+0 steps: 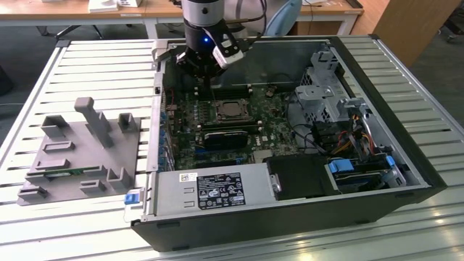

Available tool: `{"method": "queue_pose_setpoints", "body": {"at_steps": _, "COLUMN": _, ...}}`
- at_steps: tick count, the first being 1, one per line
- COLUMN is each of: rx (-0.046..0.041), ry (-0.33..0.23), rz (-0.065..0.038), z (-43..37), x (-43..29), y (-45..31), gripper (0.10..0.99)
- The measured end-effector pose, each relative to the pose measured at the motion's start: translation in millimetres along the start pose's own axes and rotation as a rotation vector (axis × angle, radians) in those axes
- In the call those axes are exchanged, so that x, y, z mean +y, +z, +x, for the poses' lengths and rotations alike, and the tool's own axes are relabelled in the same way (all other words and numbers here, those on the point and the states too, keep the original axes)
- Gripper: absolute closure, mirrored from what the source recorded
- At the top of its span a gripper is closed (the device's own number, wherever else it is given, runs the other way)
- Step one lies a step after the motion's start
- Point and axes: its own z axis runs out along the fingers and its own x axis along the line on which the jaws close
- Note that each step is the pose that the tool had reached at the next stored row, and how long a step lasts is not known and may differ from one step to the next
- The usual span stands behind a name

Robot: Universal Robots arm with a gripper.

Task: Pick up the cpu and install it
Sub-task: 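Install the first cpu locking lever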

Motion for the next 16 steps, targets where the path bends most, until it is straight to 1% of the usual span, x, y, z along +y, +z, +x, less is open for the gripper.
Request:
{"method": "queue_pose_setpoints", "body": {"at_steps": 5, "rx": 0.0002, "ry": 0.0, "rz": 0.0, "z": -6.5, "x": 0.0, "y": 0.1, "gripper": 0.98}}
{"method": "queue_pose_setpoints", "body": {"at_steps": 16, "rx": 0.0, "ry": 0.0, "rz": 0.0, "z": -9.8, "x": -0.1, "y": 0.3, "gripper": 0.98}}
